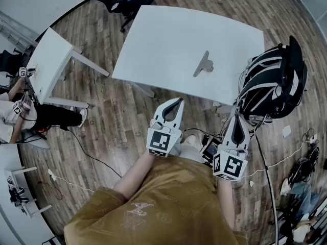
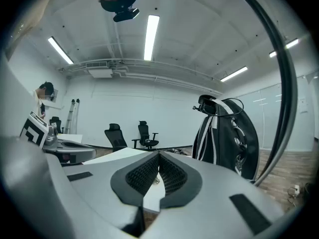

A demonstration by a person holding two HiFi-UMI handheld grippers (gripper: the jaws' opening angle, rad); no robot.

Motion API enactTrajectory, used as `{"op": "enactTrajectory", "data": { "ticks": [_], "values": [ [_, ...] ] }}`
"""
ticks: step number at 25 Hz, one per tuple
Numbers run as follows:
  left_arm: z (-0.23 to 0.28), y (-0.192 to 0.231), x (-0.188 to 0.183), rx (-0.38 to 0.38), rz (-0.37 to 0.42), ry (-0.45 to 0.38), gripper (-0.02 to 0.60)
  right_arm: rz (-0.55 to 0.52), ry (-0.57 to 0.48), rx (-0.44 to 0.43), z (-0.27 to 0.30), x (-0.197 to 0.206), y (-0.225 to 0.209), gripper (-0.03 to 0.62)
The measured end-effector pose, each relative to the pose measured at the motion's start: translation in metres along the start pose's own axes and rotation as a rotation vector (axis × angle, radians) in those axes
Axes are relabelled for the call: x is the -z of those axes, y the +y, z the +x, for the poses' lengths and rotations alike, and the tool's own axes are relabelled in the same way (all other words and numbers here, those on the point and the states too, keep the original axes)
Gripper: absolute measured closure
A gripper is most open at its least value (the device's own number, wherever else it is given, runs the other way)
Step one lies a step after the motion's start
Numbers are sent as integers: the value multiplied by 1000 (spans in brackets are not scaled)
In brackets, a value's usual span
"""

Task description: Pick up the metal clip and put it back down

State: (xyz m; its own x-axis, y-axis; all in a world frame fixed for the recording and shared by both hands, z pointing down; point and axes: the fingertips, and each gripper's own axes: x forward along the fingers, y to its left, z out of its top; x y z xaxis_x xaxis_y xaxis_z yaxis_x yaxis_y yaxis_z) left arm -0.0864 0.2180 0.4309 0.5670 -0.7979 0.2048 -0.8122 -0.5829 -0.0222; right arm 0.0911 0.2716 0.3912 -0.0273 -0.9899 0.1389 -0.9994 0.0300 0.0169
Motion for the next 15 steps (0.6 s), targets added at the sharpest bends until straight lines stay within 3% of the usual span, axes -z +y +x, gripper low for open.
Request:
{"op": "enactTrajectory", "data": {
  "ticks": [15],
  "values": [
    [59, 45, -11, 16, -9, 9, 580, 2, 6, 67, 52, -7, -6, 586]
  ]
}}
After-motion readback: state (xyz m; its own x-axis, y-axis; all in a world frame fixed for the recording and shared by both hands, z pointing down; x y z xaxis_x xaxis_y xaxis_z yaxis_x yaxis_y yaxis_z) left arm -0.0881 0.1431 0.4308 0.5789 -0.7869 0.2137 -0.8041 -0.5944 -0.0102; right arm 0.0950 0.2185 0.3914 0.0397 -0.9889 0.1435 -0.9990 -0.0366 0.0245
